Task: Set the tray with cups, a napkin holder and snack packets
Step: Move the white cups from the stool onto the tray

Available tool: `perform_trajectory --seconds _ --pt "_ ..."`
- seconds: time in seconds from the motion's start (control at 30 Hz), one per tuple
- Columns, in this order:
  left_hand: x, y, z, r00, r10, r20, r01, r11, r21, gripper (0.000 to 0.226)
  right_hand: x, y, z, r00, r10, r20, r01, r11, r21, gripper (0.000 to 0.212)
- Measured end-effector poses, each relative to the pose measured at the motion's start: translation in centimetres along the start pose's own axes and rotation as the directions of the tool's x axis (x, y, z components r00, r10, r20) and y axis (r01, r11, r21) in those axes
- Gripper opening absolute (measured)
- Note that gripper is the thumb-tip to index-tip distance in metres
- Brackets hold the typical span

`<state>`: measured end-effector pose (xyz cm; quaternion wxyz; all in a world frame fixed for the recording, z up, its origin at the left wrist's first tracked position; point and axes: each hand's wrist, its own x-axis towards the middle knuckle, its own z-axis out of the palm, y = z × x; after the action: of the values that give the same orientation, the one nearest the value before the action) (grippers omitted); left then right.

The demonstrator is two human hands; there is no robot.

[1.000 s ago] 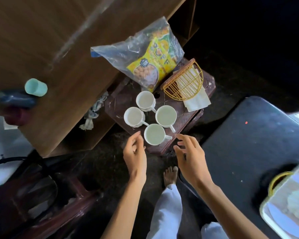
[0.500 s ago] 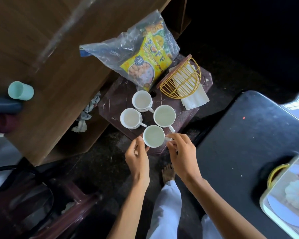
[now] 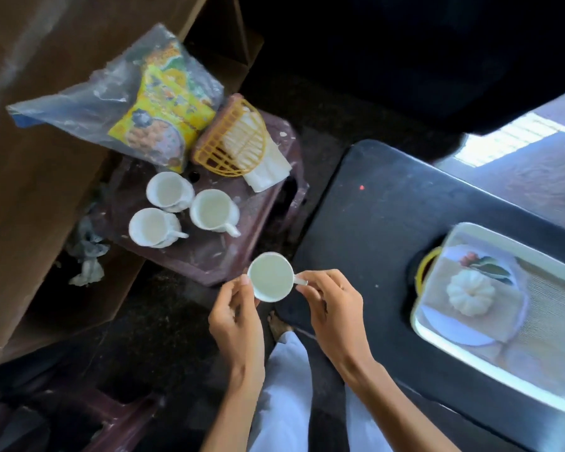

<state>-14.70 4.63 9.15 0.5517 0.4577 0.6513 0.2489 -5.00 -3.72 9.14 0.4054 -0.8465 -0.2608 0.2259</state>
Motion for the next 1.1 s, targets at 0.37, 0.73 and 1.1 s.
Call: perform_trajectory --seconds 0.37,0.73,1.1 --pt "-14.5 -5.2 14.3 0.946 -0.044 0.32 -0.005 0.989 0.15 0.017 -5.8 13.3 -16.6 0.948 0.204 -0.243 -0.218 0.975 -0.032 0.022" --pt "-17.3 -9.4 20.1 0.92 -0.081 0.383 -0.082 0.917 0.392 0.015 -7.7 21.5 -19.6 0.947 0.233 -0.223 -0.243 0.97 -0.017 0.022" --pt "-16.3 -10.4 20.5 0.941 -0.049 0.335 -0.13 0.86 0.493 0.022 -7.5 23.4 -18.3 0.967 0.222 -0.126 -0.226 0.974 -0.016 0.019"
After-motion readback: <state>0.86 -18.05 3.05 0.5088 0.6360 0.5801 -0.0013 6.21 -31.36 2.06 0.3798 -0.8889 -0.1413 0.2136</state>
